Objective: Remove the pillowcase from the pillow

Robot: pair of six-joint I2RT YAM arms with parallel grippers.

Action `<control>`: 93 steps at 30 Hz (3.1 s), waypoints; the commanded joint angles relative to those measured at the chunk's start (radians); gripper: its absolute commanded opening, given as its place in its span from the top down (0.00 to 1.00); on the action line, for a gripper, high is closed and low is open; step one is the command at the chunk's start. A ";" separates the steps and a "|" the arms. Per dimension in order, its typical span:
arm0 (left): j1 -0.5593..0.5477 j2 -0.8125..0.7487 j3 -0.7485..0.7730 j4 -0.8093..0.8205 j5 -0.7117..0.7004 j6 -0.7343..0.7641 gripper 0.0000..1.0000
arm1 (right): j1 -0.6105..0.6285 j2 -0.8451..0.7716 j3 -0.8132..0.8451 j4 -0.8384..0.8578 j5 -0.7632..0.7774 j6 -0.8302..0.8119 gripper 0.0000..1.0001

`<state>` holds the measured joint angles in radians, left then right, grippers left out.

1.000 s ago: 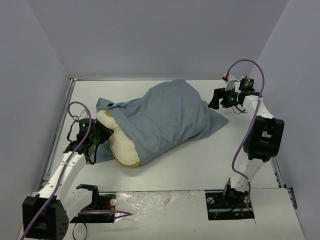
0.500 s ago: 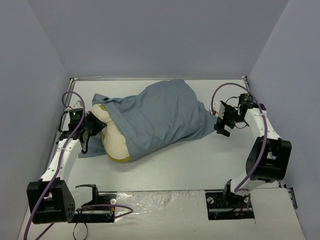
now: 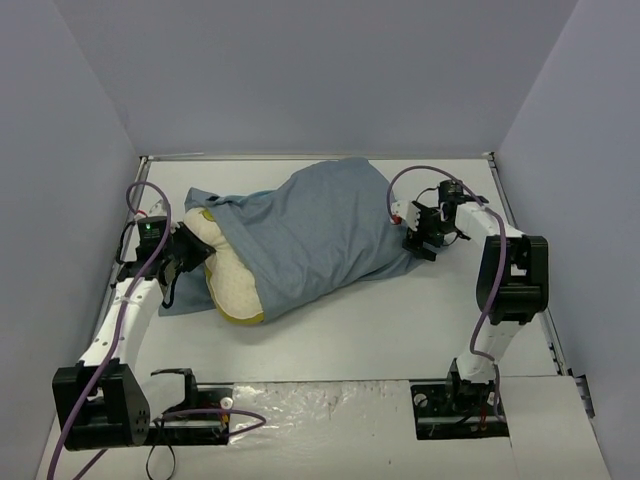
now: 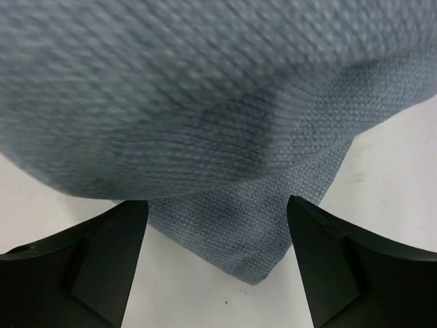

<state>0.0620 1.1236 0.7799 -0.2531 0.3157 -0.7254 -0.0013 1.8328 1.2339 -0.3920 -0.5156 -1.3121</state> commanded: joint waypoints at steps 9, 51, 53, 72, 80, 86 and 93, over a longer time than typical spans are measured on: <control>0.009 -0.061 0.015 0.038 0.014 0.012 0.98 | -0.023 0.128 0.079 0.007 0.088 0.185 0.64; -0.004 -0.064 0.044 0.017 0.094 0.081 0.98 | -0.092 0.149 0.136 0.130 0.177 0.651 0.22; -0.005 -0.070 0.039 0.020 0.095 0.083 0.98 | -0.088 0.177 0.142 0.128 0.181 0.654 0.28; 0.016 -0.021 0.171 0.028 0.059 0.046 0.98 | -0.367 -0.044 0.073 0.074 -0.047 0.660 1.00; 0.045 0.137 0.249 0.057 -0.003 0.028 0.98 | -0.676 -0.194 -0.042 0.079 -0.129 0.565 1.00; 0.078 0.269 0.303 0.055 -0.061 0.043 0.98 | -0.744 -0.222 -0.099 0.081 -0.127 0.498 1.00; 0.073 0.200 0.257 0.025 0.000 0.095 0.98 | -0.755 -0.294 -0.131 0.010 -0.208 0.382 1.00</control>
<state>0.1013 1.4208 1.0039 -0.2882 0.3767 -0.6708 -0.7345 1.6207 1.0996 -0.3763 -0.7120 -0.8059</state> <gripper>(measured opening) 0.090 0.007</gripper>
